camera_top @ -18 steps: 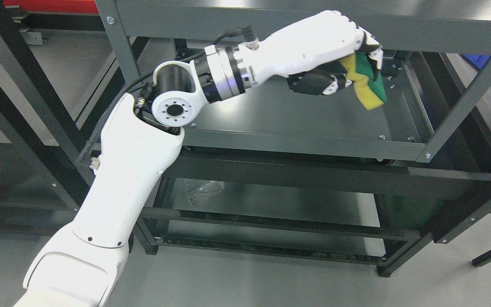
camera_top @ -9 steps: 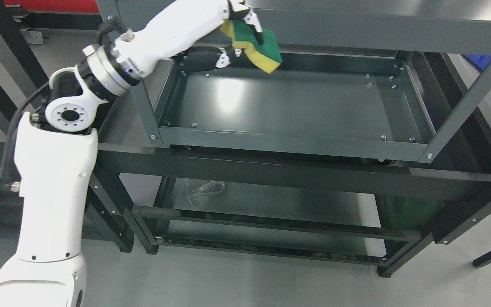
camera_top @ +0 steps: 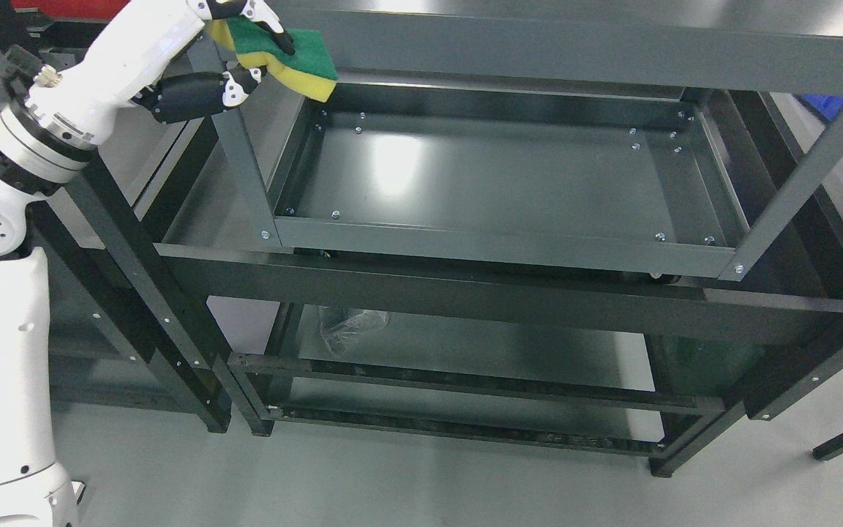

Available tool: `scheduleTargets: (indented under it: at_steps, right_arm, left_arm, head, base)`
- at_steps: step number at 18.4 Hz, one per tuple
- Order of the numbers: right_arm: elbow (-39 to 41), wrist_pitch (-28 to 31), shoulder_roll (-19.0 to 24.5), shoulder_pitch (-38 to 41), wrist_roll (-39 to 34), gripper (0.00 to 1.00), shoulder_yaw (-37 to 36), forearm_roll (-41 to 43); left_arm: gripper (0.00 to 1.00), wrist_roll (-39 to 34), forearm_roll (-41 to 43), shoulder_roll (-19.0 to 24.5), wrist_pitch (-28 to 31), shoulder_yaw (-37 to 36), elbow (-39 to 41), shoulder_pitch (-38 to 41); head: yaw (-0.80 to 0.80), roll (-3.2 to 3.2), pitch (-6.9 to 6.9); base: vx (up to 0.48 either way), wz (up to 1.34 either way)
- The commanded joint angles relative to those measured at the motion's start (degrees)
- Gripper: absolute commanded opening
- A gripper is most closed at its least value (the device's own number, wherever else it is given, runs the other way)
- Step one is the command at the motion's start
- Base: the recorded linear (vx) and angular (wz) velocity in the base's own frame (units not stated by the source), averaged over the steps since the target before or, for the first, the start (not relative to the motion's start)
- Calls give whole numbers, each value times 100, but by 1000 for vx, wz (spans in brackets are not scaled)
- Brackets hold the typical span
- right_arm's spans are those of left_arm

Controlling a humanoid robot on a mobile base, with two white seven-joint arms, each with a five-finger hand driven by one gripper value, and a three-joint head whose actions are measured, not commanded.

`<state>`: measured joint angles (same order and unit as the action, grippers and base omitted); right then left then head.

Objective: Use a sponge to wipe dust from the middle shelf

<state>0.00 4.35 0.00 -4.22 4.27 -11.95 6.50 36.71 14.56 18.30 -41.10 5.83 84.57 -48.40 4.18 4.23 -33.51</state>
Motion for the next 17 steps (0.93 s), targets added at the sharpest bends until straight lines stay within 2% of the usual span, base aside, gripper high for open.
scheduleTargets:
  at_steps: [1, 3, 5, 7, 9, 15, 17]
  right_arm:
    - [100, 4, -100, 0, -5, 100, 0, 0]
    - [100, 4, -100, 0, -5, 100, 0, 0]
    - [100, 4, -100, 0, -5, 100, 0, 0]
    - [100, 4, -100, 0, -5, 100, 0, 0]
    - [100, 4, -100, 0, -5, 100, 0, 0]
    - [100, 4, -100, 0, -5, 100, 0, 0]
    - [100, 4, -100, 0, -5, 100, 0, 0]
  left_arm:
    - [0, -32, -41, -158, 111, -842, -19, -265]
    - [0, -41, 291, -859, 207, -1433, -159, -406]
    - [0, -32, 792, -1712, 234, -1619, -335, -494]
    - [0, -93, 1223, -1730, 251, -1820, -510, -635]
    - [0, -478, 1234, -1730, 443, -2644, -643, -889]
    - [0, -1516, 1234, -1730, 1041, -4350, -722, -1110]
    - [0, -1919, 1208, -1730, 1479, -4982, -740, -1127]
  head:
    - [0, 0, 0]
    - [0, 0, 0]
    - [0, 0, 0]
    - [0, 0, 0]
    - [0, 0, 0]
    - [0, 0, 0]
    - [0, 0, 0]
  base:
    - [0, 0]
    - [0, 0]
    - [0, 0]
    - [0, 0]
    - [0, 0]
    - [0, 0]
    - [0, 0]
